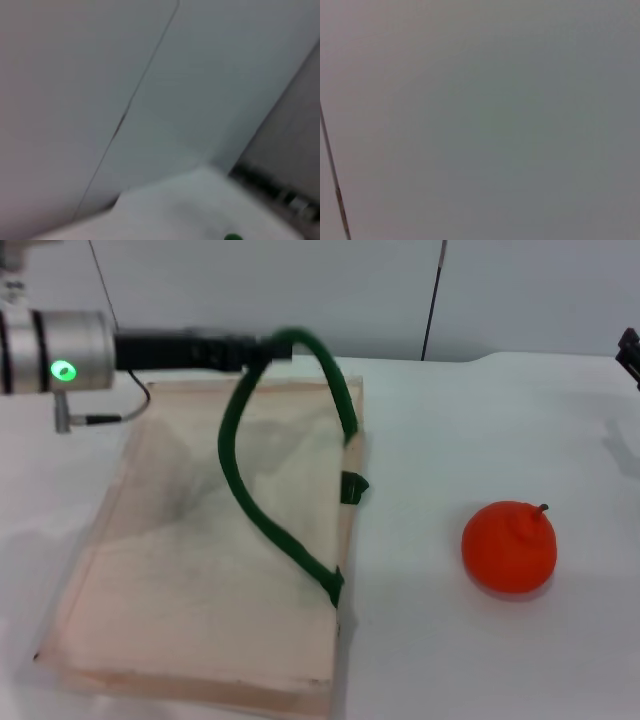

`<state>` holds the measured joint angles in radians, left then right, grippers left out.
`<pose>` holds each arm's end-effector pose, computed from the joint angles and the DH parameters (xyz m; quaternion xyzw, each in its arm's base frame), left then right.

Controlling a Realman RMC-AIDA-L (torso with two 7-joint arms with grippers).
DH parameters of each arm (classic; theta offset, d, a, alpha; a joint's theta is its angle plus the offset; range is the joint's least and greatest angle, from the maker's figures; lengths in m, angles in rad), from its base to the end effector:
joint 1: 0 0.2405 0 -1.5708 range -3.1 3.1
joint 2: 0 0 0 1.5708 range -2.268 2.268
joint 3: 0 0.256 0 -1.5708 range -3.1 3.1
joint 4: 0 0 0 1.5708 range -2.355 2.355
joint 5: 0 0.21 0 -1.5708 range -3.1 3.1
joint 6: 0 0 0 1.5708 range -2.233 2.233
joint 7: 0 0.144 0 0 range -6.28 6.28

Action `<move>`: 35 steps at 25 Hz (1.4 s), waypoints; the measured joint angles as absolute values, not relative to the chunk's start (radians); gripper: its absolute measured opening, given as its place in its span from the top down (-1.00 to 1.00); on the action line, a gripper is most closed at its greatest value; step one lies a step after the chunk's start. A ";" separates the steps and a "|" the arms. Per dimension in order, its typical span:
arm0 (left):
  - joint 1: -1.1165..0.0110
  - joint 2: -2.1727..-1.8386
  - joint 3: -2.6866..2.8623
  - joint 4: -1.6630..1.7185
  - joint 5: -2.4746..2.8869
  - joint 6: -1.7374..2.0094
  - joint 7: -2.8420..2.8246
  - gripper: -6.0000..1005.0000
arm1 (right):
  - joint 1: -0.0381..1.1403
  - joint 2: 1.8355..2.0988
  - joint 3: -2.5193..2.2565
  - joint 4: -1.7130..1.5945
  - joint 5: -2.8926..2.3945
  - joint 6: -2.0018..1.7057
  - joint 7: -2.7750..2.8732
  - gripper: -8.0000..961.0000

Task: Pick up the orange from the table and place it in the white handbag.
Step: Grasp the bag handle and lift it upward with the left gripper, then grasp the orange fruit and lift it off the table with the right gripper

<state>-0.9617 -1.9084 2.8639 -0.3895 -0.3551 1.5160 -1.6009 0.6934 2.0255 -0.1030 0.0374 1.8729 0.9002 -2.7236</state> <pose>-0.2207 0.4206 0.0468 -0.8858 -0.3481 -0.2712 0.1434 0.3184 0.4069 0.0061 -0.6831 0.3353 0.2916 0.5795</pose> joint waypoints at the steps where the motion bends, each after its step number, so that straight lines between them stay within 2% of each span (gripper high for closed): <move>1: -0.956 -1.904 2.864 -0.402 -0.384 1.557 -1.587 0.70 | 0.694 2.025 -0.102 0.037 1.873 0.899 -2.722 -0.84; 7: -0.948 -1.891 2.864 -0.532 -0.445 1.837 -1.537 0.71 | 0.692 2.025 -0.088 0.022 1.872 0.905 -2.640 -0.84; 14: -0.941 -1.849 2.864 -0.558 -0.519 2.021 -1.541 0.71 | 0.686 2.023 -0.100 -0.011 1.857 0.911 -2.535 -0.84; 20: -0.928 -1.831 2.864 -0.569 -0.549 2.042 -1.582 0.71 | 0.671 2.020 -0.103 -0.061 1.775 0.931 -2.424 -0.84; 26: -0.923 -1.828 2.864 -0.570 -0.553 2.041 -1.579 0.71 | 0.640 2.015 -0.116 -0.205 1.523 1.090 -2.160 -0.84; 28: -0.923 -1.827 2.864 -0.570 -0.553 2.041 -1.580 0.71 | 0.625 2.003 -0.130 -0.289 1.398 1.159 -2.039 -0.84; 30: -0.922 -1.827 2.864 -0.571 -0.554 2.041 -1.581 0.71 | 0.609 1.979 -0.137 -0.362 1.284 1.243 -1.941 -0.84; 32: -0.921 -1.827 2.864 -0.571 -0.555 2.041 -1.581 0.71 | 0.600 1.943 -0.138 -0.392 1.183 1.334 -1.902 -0.84; 35: -0.915 -1.827 2.864 -0.571 -0.555 2.040 -1.583 0.71 | 0.598 1.912 -0.141 -0.399 1.056 1.448 -1.912 -0.84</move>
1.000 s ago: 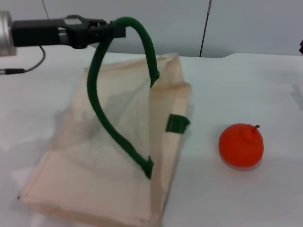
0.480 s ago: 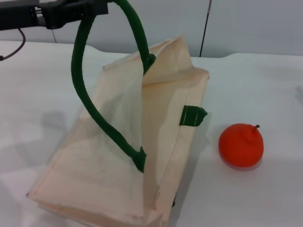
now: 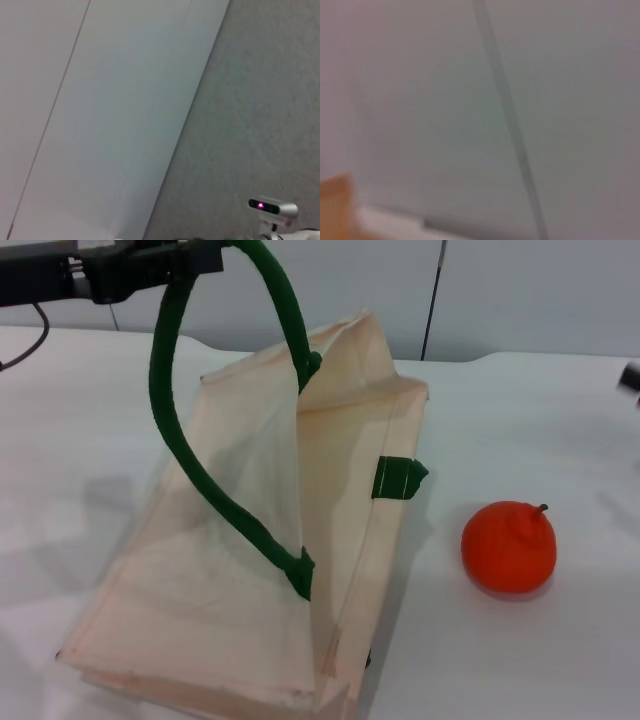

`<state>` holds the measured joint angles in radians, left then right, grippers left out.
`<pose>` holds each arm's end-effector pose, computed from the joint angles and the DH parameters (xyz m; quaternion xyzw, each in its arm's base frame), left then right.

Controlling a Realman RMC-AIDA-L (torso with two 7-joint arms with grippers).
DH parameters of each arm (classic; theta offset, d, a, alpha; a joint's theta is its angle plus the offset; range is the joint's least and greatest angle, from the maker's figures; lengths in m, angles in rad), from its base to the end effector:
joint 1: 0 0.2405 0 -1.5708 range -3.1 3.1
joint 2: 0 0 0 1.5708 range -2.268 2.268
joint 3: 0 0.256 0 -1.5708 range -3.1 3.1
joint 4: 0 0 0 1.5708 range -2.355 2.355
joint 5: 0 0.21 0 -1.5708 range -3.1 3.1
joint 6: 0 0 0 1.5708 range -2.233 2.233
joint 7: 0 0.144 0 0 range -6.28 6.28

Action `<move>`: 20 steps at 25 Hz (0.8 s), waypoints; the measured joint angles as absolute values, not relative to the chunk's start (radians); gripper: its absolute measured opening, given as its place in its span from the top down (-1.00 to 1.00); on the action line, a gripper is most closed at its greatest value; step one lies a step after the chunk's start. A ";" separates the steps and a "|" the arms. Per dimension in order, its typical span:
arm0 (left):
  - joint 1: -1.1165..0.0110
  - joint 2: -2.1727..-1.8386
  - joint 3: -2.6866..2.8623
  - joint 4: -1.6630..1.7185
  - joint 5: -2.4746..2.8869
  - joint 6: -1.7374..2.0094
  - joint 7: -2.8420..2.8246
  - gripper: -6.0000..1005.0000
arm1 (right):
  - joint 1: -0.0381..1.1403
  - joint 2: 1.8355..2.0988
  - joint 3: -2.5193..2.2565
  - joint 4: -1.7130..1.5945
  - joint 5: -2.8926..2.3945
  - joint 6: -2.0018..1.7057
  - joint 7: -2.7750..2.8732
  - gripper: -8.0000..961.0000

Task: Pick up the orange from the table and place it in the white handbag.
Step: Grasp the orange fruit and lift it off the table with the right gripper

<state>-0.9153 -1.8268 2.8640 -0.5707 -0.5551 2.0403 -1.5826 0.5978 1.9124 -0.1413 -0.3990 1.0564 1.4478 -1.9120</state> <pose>-0.2039 0.3781 0.1352 -0.8949 -0.2255 -0.3782 0.0726 0.3145 0.3672 0.0809 -0.8506 0.2685 0.3132 0.3260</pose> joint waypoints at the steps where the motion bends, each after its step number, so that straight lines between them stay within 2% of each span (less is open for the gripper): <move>1: -0.914 -1.827 2.864 -0.571 -0.555 2.040 -1.583 0.71 | 0.598 1.911 -0.144 -0.403 1.021 1.477 -1.917 -0.84; 5: -0.912 -1.828 2.864 -0.571 -0.555 2.040 -1.583 0.71 | 0.615 1.912 -0.181 -0.412 0.898 1.528 -1.934 -0.84; 9: -0.913 -1.829 2.864 -0.571 -0.555 2.038 -1.583 0.71 | 0.645 1.943 -0.233 -0.415 0.794 1.504 -1.935 -0.72; 12: -0.913 -1.829 2.864 -0.571 -0.556 2.038 -1.582 0.71 | 0.648 1.947 -0.233 -0.416 0.784 1.490 -1.933 -0.61; 16: -0.909 -1.830 2.864 -0.571 -0.562 2.038 -1.579 0.71 | 0.648 1.963 -0.233 -0.416 0.783 1.460 -1.933 -0.57; 20: -0.906 -1.830 2.864 -0.571 -0.562 2.038 -1.579 0.71 | 0.649 1.969 -0.262 -0.410 0.781 1.479 -1.928 -0.52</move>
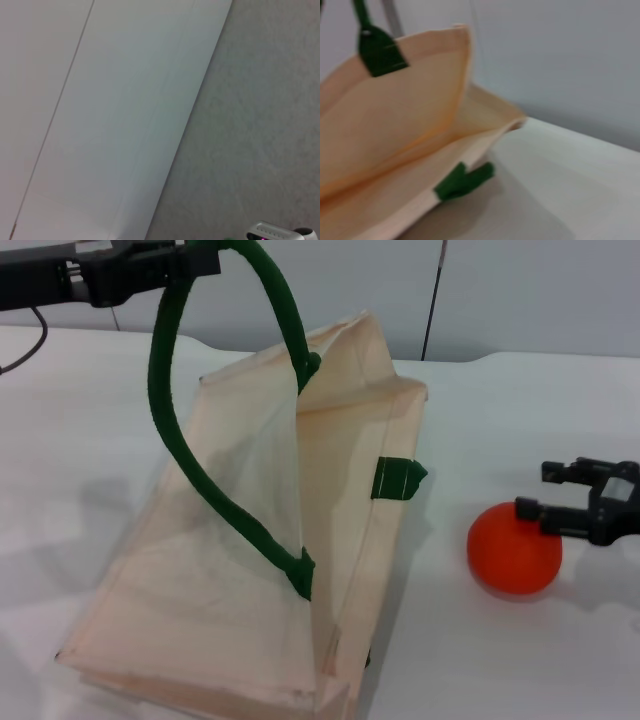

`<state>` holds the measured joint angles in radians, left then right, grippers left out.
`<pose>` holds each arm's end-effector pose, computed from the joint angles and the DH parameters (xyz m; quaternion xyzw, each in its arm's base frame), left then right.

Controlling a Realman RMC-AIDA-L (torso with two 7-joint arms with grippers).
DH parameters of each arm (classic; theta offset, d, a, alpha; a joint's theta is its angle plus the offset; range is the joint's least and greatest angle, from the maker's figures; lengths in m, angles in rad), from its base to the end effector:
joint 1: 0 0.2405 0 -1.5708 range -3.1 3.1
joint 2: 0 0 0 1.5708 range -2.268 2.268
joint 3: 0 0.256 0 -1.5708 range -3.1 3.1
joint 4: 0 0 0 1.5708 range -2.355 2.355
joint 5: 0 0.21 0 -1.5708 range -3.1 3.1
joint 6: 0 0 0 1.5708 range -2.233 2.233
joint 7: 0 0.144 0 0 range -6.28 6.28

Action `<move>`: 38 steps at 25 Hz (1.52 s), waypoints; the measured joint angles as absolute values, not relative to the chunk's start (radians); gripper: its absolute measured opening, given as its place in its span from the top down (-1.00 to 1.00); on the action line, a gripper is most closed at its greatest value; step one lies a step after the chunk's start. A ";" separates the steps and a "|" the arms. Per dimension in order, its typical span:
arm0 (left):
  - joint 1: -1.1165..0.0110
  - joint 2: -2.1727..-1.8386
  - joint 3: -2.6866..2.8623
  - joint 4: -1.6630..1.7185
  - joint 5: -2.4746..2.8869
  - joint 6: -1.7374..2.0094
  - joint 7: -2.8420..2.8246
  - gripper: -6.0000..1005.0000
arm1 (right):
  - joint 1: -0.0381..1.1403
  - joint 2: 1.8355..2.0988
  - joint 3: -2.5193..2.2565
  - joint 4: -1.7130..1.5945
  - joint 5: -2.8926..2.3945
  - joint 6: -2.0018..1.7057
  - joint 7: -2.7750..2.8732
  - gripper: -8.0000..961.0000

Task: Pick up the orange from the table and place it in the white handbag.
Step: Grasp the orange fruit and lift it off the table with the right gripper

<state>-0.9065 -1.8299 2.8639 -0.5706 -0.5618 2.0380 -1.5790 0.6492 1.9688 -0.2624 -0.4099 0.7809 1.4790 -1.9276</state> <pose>-0.2066 0.3766 0.1345 -0.8932 -0.2272 -0.3807 0.0759 0.3005 0.3490 0.0181 -0.9345 0.2321 0.1972 0.1841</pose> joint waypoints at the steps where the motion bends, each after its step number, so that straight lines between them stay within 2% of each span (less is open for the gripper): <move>1: -0.906 -1.830 2.864 -0.571 -0.562 2.038 -1.579 0.71 | 0.650 1.970 -0.269 -0.408 0.781 1.490 -1.927 -0.51; 3: -0.903 -1.831 2.864 -0.571 -0.563 2.038 -1.579 0.71 | 0.650 1.976 -0.275 -0.414 0.782 1.502 -1.929 -0.49; 13: -0.898 -1.831 2.864 -0.571 -0.571 2.037 -1.577 0.71 | 0.644 1.979 -0.280 -0.416 0.735 1.486 -1.922 -0.83; 22: -0.897 -1.832 2.864 -0.571 -0.575 2.037 -1.578 0.71 | 0.668 2.003 -0.295 -0.419 0.651 1.429 -1.926 -0.84; 32: -0.899 -1.833 2.864 -0.571 -0.578 2.037 -1.579 0.71 | 0.684 2.008 -0.327 -0.419 0.654 1.398 -1.929 -0.63; 38: -0.899 -1.835 2.864 -0.571 -0.578 2.037 -1.577 0.71 | 0.687 2.008 -0.327 -0.419 0.658 1.390 -1.962 -0.22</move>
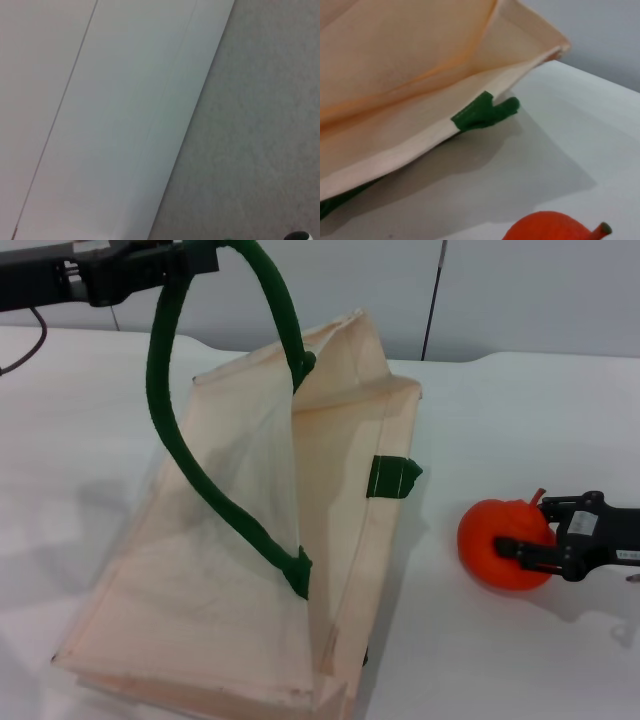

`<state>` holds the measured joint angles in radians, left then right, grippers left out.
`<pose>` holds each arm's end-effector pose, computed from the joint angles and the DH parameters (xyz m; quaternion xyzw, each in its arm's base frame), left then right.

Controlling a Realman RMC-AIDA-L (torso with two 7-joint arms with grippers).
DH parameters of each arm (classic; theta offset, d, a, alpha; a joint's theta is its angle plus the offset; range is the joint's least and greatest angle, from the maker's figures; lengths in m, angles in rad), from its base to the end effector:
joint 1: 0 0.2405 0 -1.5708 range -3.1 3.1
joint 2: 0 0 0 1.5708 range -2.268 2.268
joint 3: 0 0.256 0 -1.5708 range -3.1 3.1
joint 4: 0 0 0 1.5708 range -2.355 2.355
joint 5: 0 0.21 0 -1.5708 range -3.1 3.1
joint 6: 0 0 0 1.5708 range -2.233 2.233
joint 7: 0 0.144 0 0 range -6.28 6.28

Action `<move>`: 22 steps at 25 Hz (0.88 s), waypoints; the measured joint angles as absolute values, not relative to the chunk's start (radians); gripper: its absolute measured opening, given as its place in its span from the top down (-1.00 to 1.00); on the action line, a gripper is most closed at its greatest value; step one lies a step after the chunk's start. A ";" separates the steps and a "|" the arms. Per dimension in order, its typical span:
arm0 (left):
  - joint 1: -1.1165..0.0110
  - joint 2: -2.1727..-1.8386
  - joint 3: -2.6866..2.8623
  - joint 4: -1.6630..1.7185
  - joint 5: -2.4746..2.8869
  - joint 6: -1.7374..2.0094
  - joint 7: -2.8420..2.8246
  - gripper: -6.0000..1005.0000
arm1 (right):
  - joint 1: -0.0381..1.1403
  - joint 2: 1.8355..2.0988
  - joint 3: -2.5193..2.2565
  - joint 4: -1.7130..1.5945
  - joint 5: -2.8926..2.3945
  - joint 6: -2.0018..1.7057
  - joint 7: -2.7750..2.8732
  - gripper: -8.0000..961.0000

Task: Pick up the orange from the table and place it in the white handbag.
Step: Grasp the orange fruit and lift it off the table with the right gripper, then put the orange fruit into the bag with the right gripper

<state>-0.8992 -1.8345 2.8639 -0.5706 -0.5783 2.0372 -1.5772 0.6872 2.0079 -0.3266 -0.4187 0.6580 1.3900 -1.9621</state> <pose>-0.2078 0.3755 0.1340 -0.8901 -0.2267 -0.3874 0.0791 0.3003 0.3499 -0.0091 -0.9616 0.1957 0.1128 0.1561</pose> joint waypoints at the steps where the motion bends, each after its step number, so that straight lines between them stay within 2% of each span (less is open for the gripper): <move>1: -0.899 -1.835 2.864 -0.571 -0.578 2.037 -1.577 0.71 | 0.687 2.008 -0.326 -0.419 0.658 1.393 -1.969 -0.19; 8: -0.894 -1.834 2.864 -0.571 -0.578 2.036 -1.578 0.71 | 0.679 2.000 -0.322 -0.435 0.679 1.436 -1.976 0.00; 22: -0.886 -1.837 2.864 -0.571 -0.590 2.025 -1.576 0.71 | 0.659 1.999 -0.329 -0.506 0.928 1.634 -2.054 0.18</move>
